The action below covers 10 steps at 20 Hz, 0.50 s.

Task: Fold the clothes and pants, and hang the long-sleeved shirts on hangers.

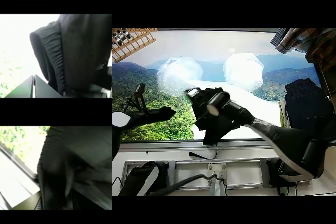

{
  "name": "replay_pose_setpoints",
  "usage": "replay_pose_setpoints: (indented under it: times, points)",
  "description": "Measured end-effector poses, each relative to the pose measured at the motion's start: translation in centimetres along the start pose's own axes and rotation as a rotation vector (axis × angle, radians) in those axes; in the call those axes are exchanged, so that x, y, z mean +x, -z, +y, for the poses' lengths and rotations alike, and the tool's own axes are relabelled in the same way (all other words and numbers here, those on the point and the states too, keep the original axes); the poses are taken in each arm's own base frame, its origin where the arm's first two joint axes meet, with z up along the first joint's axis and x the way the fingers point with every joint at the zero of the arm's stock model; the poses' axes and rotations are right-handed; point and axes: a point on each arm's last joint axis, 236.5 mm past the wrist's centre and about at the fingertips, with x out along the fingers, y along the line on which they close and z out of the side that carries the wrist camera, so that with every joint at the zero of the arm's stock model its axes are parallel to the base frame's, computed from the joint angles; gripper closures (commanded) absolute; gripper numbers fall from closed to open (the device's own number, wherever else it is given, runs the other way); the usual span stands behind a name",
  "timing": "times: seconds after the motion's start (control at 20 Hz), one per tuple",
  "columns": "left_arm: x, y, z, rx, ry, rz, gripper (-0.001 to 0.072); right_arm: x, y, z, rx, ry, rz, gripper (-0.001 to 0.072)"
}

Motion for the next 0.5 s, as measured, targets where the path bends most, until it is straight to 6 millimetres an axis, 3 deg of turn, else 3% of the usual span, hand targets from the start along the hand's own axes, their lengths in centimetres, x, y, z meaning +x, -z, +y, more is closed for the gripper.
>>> replay_pose_setpoints:
  times: [0.1,0.25,0.35,0.5]
  points:
    - [0.3,0.7,0.5,-0.017,-0.006,0.009,0.0702,-1.2,-0.6,1.4,-0.046,0.017,-0.034,0.0321]
    - [0.4,1.1,0.7,-0.033,-0.006,0.014,0.0702,-6.3,-2.5,0.4,-0.071,0.081,-0.146,0.0321]
    - [0.4,1.2,0.7,-0.038,-0.006,0.015,0.0701,-10.9,-3.5,-3.2,-0.035,0.167,-0.237,0.0321]
    - [0.2,1.2,0.3,-0.04,0.007,0.006,0.069,-17.0,-3.1,-12.7,0.129,0.322,-0.314,0.0318]
